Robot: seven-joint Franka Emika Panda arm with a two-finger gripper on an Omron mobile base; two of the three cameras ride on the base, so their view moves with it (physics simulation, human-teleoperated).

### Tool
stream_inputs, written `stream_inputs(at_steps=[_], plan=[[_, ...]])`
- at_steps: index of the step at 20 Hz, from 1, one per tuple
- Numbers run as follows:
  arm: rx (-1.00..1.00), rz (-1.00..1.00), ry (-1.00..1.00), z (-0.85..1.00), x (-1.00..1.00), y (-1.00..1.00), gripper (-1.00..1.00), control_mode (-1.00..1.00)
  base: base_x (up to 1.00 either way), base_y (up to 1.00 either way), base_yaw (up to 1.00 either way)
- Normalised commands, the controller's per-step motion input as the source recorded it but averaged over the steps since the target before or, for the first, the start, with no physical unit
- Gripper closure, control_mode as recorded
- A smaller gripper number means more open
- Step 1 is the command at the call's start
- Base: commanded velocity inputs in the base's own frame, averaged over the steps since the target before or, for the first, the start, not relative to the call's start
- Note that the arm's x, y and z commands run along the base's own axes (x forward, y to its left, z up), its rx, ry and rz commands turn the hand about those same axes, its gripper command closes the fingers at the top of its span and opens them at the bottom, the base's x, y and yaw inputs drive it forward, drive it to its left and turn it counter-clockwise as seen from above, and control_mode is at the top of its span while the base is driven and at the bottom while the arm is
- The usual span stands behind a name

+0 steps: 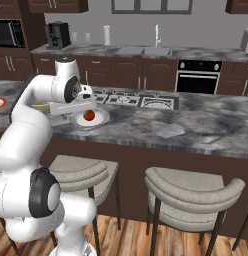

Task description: Pick the chicken drumstick and tomato from their plates and place them in the bowl. Then put the bowl in the fridge.

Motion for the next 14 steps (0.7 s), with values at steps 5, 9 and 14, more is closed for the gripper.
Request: stream_inputs(at_steps=[5,9,14], plan=[[0.0,-0.01,0.06,-0.14,0.57,0.2,-1.0,-1.0,0.0,0.0,0.0],[0.0,-0.04,0.11,-0.13,0.56,0.11,-1.0,-1.0,0.0,0.0,0.0],[-0.03,-0.05,0.11,-0.16,0.5,0.13,-1.0,-1.0,0.0,0.0,0.0]])
